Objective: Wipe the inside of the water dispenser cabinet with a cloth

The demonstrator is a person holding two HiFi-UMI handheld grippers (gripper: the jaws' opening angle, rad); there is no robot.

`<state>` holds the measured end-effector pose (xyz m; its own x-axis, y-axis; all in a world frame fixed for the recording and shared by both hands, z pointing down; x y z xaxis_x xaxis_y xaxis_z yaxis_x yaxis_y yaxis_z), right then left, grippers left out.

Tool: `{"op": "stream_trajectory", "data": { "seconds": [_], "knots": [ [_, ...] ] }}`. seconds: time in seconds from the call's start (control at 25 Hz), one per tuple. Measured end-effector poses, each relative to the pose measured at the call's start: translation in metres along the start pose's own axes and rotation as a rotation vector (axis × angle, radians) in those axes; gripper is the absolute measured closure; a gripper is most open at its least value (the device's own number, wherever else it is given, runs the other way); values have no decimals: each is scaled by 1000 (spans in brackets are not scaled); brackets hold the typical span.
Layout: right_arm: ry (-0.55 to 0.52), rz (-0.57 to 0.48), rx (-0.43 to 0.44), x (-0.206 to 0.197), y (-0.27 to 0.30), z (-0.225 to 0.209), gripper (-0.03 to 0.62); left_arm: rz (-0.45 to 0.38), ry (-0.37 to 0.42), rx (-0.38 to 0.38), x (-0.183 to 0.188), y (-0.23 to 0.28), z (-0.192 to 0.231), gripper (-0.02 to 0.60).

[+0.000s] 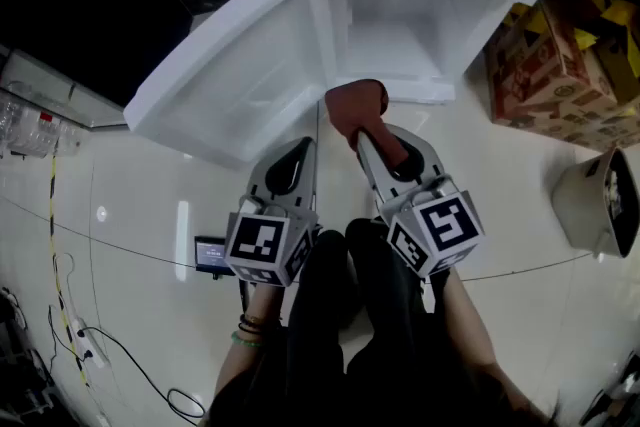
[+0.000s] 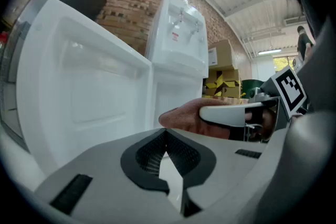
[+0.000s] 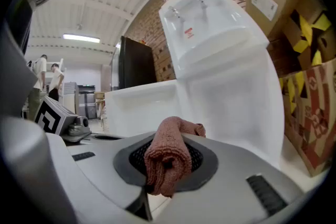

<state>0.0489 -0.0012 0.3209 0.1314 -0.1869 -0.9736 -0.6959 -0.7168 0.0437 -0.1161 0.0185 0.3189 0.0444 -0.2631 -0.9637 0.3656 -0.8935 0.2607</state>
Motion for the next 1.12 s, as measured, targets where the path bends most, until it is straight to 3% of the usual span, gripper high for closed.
{"op": "stream_trajectory", "data": {
  "seconds": [0.16, 0.28, 0.4, 0.56, 0.68, 0.8, 1.12],
  "knots": [
    [-113, -38, 123, 32, 23, 22, 517, -29, -48, 142, 5, -32, 35, 598],
    [-226, -20, 268, 55, 46, 53, 517, -22, -84, 221, -10, -57, 55, 600],
    [-308, -9, 415, 71, 66, 87, 517, 28, -82, 236, -31, -69, 63, 600],
    [-399, -3, 528, 82, 84, 123, 517, 26, -87, 218, -32, -68, 60, 598],
    [-474, -6, 548, 77, 94, 133, 517, 13, -62, 190, -29, -64, 56, 600],
    [-455, 6, 538, 68, 103, 128, 517, 23, -55, 173, -31, -62, 55, 598],
    [-435, -17, 357, 68, 128, 65, 516, 35, -64, 191, -35, -54, 69, 600]
  ]
}}
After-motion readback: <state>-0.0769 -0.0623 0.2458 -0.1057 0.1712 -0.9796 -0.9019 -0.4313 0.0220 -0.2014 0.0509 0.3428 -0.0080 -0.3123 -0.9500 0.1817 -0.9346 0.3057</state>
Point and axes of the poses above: the fingertips, and each gripper's own axes: y forward along the fingers, z to its left, x out of its top, the point moved 8 cm from there along -y, backward along the fingers, and after that the axes turned 7 degrees about x, right-handed, at the moved point
